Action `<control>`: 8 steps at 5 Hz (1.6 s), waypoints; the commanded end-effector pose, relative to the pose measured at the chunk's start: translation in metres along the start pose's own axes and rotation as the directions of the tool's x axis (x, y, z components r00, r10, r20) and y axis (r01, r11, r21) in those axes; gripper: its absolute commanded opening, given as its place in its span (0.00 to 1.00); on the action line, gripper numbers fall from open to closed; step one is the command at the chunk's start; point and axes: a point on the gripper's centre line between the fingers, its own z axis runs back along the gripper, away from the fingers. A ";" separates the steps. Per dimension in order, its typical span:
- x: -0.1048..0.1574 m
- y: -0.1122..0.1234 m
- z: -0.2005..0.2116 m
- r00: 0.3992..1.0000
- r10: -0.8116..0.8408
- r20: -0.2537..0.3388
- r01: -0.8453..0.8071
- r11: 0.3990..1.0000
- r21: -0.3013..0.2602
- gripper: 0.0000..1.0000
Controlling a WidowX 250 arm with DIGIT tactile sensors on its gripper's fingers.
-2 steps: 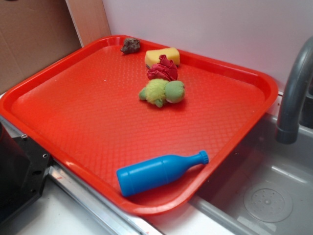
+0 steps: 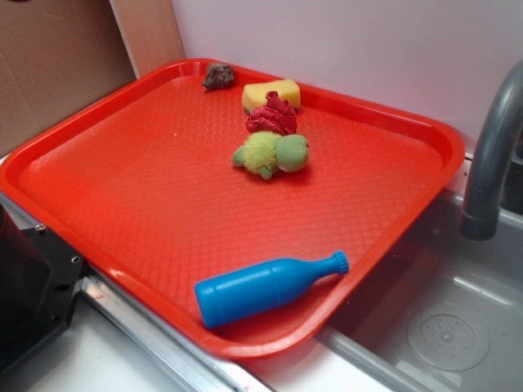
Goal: Grab the red paper.
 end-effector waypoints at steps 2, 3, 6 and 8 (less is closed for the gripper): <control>0.130 -0.013 -0.085 0.904 0.382 0.194 -0.387 0.922 -0.013 1.00; 0.154 -0.022 -0.110 0.922 0.348 0.168 -0.354 0.935 0.002 1.00; 0.154 -0.022 -0.110 0.922 0.348 0.168 -0.354 0.935 0.002 1.00; 0.197 0.002 -0.174 0.921 0.365 0.138 -0.370 0.929 0.018 1.00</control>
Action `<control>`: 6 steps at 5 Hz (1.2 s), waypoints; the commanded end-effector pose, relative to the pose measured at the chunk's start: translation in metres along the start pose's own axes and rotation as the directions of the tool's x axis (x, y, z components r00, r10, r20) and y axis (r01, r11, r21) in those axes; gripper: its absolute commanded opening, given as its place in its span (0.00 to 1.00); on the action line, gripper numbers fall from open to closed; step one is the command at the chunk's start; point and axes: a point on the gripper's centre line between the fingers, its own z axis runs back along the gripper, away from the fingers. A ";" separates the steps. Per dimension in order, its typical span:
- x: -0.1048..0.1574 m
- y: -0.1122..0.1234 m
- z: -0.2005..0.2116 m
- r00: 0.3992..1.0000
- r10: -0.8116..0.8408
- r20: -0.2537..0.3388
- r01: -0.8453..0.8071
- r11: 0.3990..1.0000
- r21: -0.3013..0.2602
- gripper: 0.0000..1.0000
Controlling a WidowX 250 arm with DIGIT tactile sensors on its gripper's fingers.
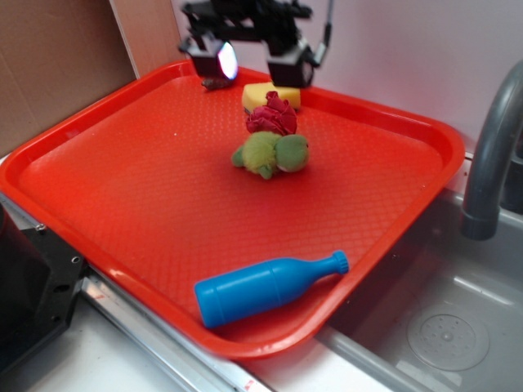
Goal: Grab the red paper.
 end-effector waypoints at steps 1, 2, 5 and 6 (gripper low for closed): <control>0.048 -0.016 -0.035 1.000 -0.008 -0.005 0.008 0.999 -0.035 1.00; 0.033 -0.018 -0.042 0.999 -0.033 -0.043 0.031 0.999 -0.042 1.00; -0.012 -0.028 -0.022 0.997 -0.057 -0.058 0.055 0.998 -0.029 0.47; -0.001 -0.033 -0.028 0.995 -0.032 -0.098 0.031 0.999 -0.008 0.00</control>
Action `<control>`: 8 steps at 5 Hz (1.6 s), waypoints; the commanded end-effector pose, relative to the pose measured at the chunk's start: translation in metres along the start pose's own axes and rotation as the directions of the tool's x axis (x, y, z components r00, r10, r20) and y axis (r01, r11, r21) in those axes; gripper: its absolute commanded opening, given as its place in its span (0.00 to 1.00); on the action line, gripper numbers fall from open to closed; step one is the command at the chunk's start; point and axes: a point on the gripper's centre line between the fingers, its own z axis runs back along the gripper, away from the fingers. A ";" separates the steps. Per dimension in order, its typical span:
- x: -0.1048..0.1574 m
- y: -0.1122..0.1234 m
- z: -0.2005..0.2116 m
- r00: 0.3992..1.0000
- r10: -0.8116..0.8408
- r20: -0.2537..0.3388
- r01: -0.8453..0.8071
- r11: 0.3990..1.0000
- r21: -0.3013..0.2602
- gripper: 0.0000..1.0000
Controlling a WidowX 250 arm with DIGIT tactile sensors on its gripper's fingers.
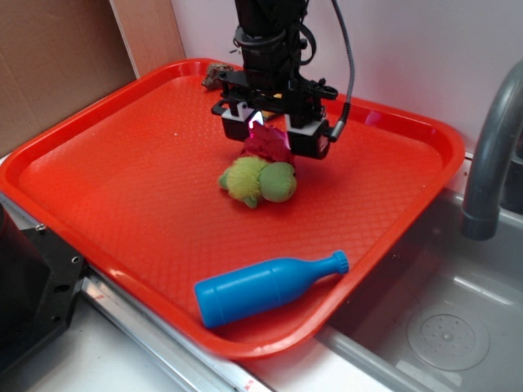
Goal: Grab the red paper.
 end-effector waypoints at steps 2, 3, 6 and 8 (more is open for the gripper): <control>0.008 0.000 0.021 0.999 0.042 -0.001 -0.042 0.999 0.008 0.00; 0.003 0.008 0.056 0.999 0.044 0.014 -0.044 0.999 0.018 0.00; 0.010 0.086 0.180 0.997 -0.049 0.060 0.044 0.996 0.077 0.00; 0.015 0.082 0.183 0.956 -0.276 0.097 0.276 0.961 0.013 0.00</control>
